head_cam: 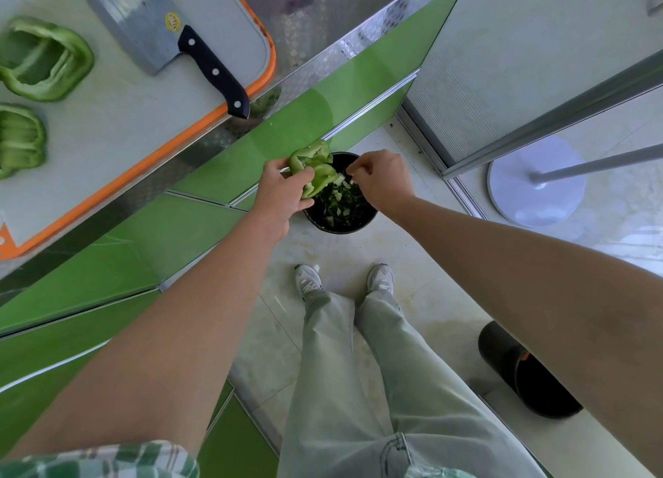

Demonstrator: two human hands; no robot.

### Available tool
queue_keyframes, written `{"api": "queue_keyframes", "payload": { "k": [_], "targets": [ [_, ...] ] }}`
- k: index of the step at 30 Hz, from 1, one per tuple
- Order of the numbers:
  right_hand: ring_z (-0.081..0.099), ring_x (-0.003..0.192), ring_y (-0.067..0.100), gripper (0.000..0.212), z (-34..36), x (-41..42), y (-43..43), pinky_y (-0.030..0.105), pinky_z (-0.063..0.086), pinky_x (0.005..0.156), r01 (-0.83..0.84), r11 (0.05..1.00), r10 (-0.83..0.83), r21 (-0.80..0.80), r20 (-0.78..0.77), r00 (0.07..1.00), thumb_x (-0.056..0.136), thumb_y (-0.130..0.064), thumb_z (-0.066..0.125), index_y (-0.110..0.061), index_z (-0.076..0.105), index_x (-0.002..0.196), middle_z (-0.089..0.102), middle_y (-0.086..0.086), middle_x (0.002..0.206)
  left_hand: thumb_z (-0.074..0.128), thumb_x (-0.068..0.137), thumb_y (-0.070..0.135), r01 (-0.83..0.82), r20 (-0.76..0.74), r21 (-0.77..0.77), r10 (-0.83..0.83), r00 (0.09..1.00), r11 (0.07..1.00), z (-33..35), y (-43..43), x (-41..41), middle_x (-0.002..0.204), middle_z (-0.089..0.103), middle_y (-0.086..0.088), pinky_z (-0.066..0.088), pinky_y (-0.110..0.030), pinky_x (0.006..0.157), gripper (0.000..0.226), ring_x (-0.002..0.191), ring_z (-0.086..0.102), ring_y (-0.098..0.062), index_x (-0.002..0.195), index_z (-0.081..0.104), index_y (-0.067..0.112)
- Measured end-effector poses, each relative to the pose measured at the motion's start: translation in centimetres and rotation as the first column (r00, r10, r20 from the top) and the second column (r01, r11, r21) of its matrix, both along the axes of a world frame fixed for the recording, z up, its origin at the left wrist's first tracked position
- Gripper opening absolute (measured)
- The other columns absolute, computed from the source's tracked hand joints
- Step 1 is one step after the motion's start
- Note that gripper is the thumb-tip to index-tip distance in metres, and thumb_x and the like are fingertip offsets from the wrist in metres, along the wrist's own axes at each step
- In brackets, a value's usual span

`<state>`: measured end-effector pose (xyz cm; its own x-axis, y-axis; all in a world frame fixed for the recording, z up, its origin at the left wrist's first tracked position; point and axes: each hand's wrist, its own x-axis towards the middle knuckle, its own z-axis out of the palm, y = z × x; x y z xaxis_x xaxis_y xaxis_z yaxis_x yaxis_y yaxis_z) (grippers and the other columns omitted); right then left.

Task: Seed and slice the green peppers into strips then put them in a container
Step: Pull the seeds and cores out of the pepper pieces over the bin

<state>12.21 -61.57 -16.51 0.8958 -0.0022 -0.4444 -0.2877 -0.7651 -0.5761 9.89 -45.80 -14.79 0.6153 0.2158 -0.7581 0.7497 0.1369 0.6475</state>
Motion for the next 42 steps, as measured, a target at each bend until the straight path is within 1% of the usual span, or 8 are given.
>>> {"api": "queue_keyframes", "payload": {
  "k": [6, 9, 13, 19, 23, 27, 34, 42],
  "targets": [
    [0.062, 0.093, 0.013, 0.03, 0.2, -0.2, 0.0, 0.03, 0.051, 0.087, -0.043, 0.982, 0.051, 0.182, -0.038, 0.998, 0.087, -0.031, 0.063, -0.014, 0.067, 0.111, 0.068, -0.003, 0.101, 0.067, 0.091, 0.007, 0.005, 0.069, -0.024, -0.004, 0.998, 1.0, 0.3, -0.1, 0.3, 0.103, 0.059, 0.001, 0.051, -0.044, 0.096, 0.042, 0.102, 0.063, -0.022, 0.126, 0.044, 0.009],
    [0.057, 0.076, 0.009, 0.031, 0.4, 0.1, 0.9, 0.022, 0.046, 0.068, -0.055, 0.975, 0.074, 0.213, -0.084, 0.994, 0.082, -0.038, 0.072, -0.016, 0.063, 0.1, 0.06, -0.007, 0.081, 0.067, 0.09, 0.005, 0.017, 0.073, -0.079, -0.011, 0.997, 0.997, 0.7, -0.3, 0.2, 0.106, 0.061, -0.001, 0.054, -0.044, 0.094, 0.043, 0.106, 0.064, -0.025, 0.127, 0.045, 0.008],
    [0.055, 0.054, 0.005, 0.022, 0.4, 0.5, 1.3, 0.02, 0.046, 0.056, 0.069, 0.95, -0.004, 0.306, -0.208, 0.978, 0.08, -0.025, 0.077, -0.015, 0.058, 0.076, 0.062, -0.002, 0.064, 0.068, 0.088, 0.004, 0.06, 0.085, -0.117, -0.05, 0.995, 0.991, 0.9, 0.0, 0.0, 0.12, 0.06, -0.008, 0.054, -0.047, 0.093, 0.043, 0.109, 0.064, -0.024, 0.125, 0.046, 0.009],
    [0.072, 0.072, 0.015, 0.006, 0.6, 0.6, 1.5, 0.028, 0.058, 0.077, 0.279, 0.849, -0.108, 0.449, -0.371, 0.922, 0.087, -0.006, 0.065, -0.006, 0.066, 0.092, 0.071, 0.008, 0.078, 0.072, 0.084, 0.002, 0.066, 0.119, -0.069, -0.058, 0.991, 0.995, 0.9, -0.2, 0.2, 0.116, 0.054, -0.001, 0.055, -0.043, 0.092, 0.047, 0.11, 0.062, -0.023, 0.119, 0.043, 0.013],
    [0.07, 0.069, 0.02, 0.027, 1.1, 0.7, 1.3, 0.03, 0.06, 0.073, 0.488, 0.701, -0.246, 0.521, -0.466, 0.85, 0.095, 0.005, 0.042, -0.007, 0.063, 0.084, 0.069, 0.011, 0.079, 0.071, 0.085, 0.003, 0.03, 0.11, -0.086, -0.021, 0.994, 0.996, 0.7, 0.1, 0.4, 0.127, 0.053, -0.007, 0.054, -0.046, 0.095, 0.043, 0.109, 0.063, -0.023, 0.117, 0.044, 0.014],
    [0.062, 0.065, 0.02, 0.036, 0.6, 0.8, 0.5, 0.033, 0.059, 0.072, 0.41, 0.809, -0.264, 0.421, -0.361, 0.894, 0.093, 0.006, 0.031, -0.001, 0.066, 0.09, 0.065, 0.01, 0.076, 0.069, 0.088, 0.005, -0.028, 0.08, -0.094, 0.035, 0.996, 0.995, 0.4, 0.3, 0.5, 0.127, 0.054, -0.009, 0.053, -0.048, 0.096, 0.04, 0.11, 0.061, -0.023, 0.119, 0.044, 0.012],
    [0.066, 0.066, 0.013, 0.017, 0.3, 0.9, 1.6, 0.024, 0.057, 0.069, 0.178, 0.883, -0.039, 0.435, -0.31, 0.95, 0.086, -0.017, 0.07, -0.011, 0.06, 0.098, 0.068, 0.005, 0.079, 0.068, 0.089, 0.005, 0.0, 0.059, -0.148, 0.009, 0.998, 0.989, 0.5, 0.0, 0.7, 0.12, 0.058, -0.007, 0.055, -0.047, 0.093, 0.037, 0.114, 0.061, -0.025, 0.118, 0.046, 0.013],
    [0.072, 0.069, 0.023, 0.01, 0.2, 1.1, 1.2, 0.032, 0.06, 0.071, 0.569, 0.619, -0.251, 0.541, -0.55, 0.796, 0.093, 0.001, 0.053, -0.001, 0.062, 0.097, 0.07, 0.016, 0.083, 0.069, 0.088, 0.003, 0.056, 0.115, -0.082, -0.046, 0.992, 0.995, 0.8, -0.6, 0.8, 0.122, 0.053, -0.005, 0.054, -0.044, 0.095, 0.042, 0.102, 0.064, -0.02, 0.12, 0.043, 0.012]
  ]
}}
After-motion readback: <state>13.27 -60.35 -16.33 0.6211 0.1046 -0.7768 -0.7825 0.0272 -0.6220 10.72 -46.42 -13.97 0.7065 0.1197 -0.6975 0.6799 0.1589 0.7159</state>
